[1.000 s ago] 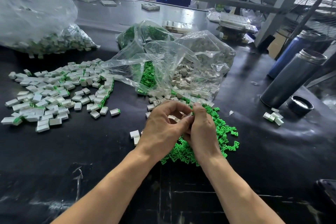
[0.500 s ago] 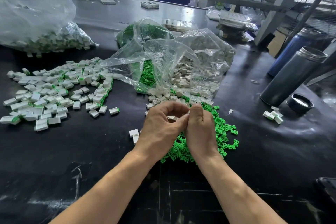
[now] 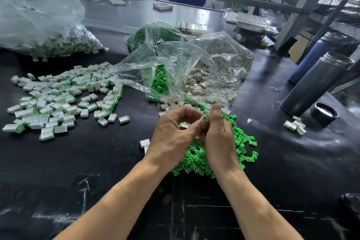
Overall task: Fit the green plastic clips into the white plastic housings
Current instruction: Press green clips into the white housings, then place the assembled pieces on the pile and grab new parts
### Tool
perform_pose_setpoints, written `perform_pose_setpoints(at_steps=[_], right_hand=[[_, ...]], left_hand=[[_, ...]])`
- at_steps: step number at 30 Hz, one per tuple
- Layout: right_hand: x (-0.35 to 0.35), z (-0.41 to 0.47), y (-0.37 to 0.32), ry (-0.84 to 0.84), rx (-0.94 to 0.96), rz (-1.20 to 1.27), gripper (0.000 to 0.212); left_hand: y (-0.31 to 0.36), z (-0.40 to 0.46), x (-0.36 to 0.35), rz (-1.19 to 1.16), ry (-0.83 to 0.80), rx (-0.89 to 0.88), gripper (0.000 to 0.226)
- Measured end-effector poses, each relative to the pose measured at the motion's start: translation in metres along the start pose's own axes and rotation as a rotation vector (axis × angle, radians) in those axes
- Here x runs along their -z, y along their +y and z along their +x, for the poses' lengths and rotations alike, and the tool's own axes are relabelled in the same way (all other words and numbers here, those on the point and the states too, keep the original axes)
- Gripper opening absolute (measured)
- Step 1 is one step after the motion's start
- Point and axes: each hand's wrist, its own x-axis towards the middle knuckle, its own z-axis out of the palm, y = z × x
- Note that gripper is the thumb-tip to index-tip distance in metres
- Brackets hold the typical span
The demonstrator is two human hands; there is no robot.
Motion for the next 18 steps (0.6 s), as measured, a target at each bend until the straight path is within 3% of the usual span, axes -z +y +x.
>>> perform_pose_setpoints(at_steps=[3,10,18], right_hand=[[0.009,0.002,0.002,0.028,0.023,0.023,0.054],[0.019,0.0,-0.001,-0.093,0.15,-0.05,0.013],[0.02,0.0,0.001,-0.039,0.094,-0.098,0.017]], left_hand=[[0.0,0.003,0.005,0.007,0.041,0.025,0.006],[0.001,0.004,0.01,0.012,0.058,0.051,0.01],[-0.002,0.002,0.016,0.348,0.041,-0.055,0.017]])
